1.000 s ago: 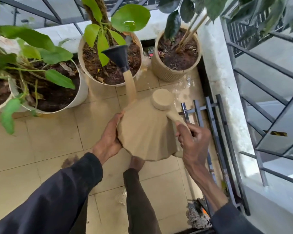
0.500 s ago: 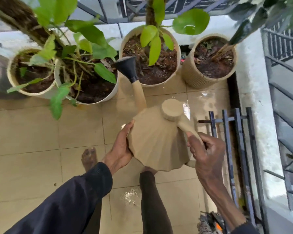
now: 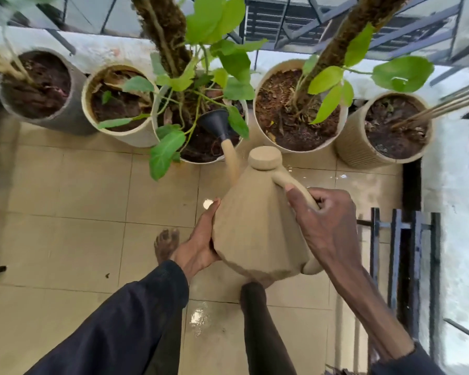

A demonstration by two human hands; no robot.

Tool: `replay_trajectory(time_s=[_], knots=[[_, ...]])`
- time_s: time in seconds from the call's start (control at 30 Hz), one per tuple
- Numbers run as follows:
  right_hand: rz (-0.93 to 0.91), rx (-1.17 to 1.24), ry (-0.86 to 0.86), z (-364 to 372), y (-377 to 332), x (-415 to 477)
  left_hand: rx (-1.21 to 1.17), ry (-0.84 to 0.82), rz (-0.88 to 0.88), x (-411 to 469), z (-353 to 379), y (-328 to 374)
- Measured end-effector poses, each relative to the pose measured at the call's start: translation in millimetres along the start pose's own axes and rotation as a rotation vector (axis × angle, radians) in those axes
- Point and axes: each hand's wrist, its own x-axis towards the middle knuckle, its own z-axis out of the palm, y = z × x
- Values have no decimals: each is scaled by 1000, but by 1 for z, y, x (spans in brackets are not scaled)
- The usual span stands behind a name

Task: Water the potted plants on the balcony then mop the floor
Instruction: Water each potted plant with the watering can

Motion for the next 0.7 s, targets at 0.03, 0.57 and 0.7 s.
replay_trajectory(time_s=[0.03,0.57,0.7], knots=[[-1,-5,-6,3,-5,2,-18,4,-5,-1,-1,3],[83,-154,-26,20,-43,15,-36,-3,-104,-9,-13,19],[81,-189,-39,20,-44,15,-16,-2,-121,-9,-10,16]])
